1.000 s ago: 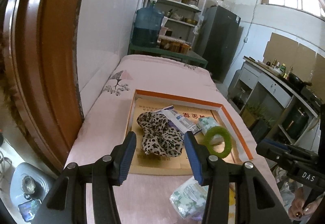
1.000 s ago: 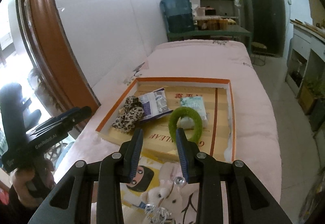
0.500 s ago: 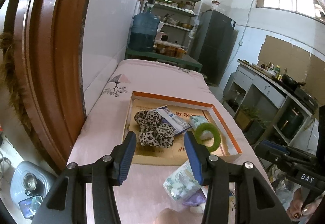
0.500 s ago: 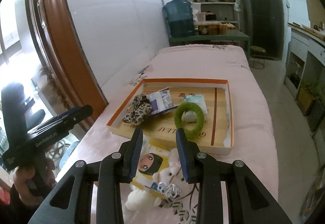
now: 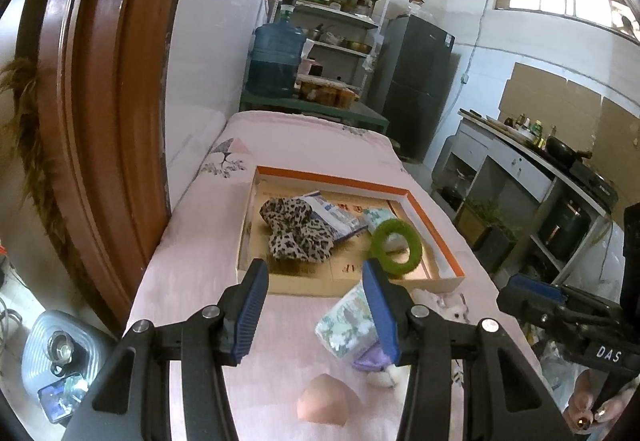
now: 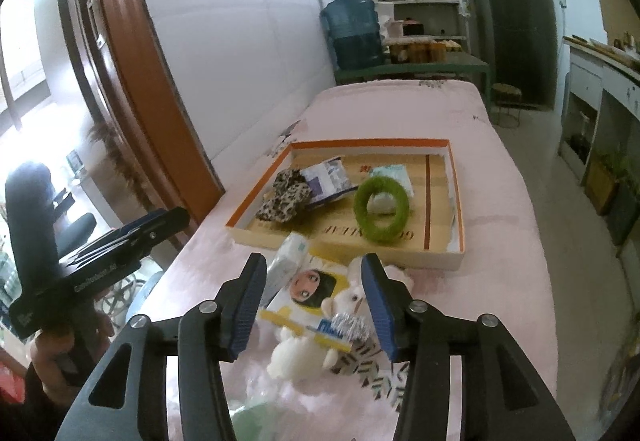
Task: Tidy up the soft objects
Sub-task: 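Move both tools back toward the pile of items beside the box, then grasp the pink egg sponge with left tool while right tool grasps bagged green sponge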
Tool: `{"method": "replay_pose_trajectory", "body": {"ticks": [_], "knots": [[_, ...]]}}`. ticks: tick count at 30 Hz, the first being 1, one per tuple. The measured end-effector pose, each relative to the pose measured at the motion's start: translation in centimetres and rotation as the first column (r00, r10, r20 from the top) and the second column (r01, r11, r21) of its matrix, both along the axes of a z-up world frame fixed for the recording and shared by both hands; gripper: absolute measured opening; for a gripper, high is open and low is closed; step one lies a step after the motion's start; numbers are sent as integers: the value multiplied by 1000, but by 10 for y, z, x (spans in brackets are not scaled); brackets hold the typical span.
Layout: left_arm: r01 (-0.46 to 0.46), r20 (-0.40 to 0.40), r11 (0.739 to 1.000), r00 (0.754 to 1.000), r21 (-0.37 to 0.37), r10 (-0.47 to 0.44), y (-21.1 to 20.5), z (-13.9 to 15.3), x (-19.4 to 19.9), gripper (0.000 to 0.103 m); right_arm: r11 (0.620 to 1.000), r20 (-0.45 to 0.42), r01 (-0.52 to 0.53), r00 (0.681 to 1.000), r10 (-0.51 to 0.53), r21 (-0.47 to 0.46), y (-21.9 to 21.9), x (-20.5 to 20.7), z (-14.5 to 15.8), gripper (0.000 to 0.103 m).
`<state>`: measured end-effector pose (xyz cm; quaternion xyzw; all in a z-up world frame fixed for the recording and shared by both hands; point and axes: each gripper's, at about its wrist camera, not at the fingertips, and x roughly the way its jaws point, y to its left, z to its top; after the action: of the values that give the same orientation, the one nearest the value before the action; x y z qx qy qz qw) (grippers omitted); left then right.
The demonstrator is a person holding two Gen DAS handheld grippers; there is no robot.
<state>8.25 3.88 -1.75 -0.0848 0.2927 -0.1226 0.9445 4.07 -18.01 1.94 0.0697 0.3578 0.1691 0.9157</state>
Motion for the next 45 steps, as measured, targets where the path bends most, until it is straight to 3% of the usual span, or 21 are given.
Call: {"method": "replay_pose_trajectory", "body": {"ticks": [11, 26, 30, 45], "knots": [[15, -25, 1000, 1000, -4, -15, 1, -13, -20, 49, 999, -58, -54, 997, 54, 2, 21, -41, -21, 62], [70, -68, 998, 995, -5, -70, -6, -40, -34, 49, 995, -140, -101, 985, 100, -3, 47, -75, -58, 63], [83, -88, 997, 993, -2, -83, -9, -50, -32, 49, 994, -162, -107, 981, 102, -21, 53, -79, -68, 68], [111, -164, 993, 981, 43, -102, -22, -83, -21, 49, 992, -195, -117, 975, 105, -51, 57, -76, -84, 68]]}}
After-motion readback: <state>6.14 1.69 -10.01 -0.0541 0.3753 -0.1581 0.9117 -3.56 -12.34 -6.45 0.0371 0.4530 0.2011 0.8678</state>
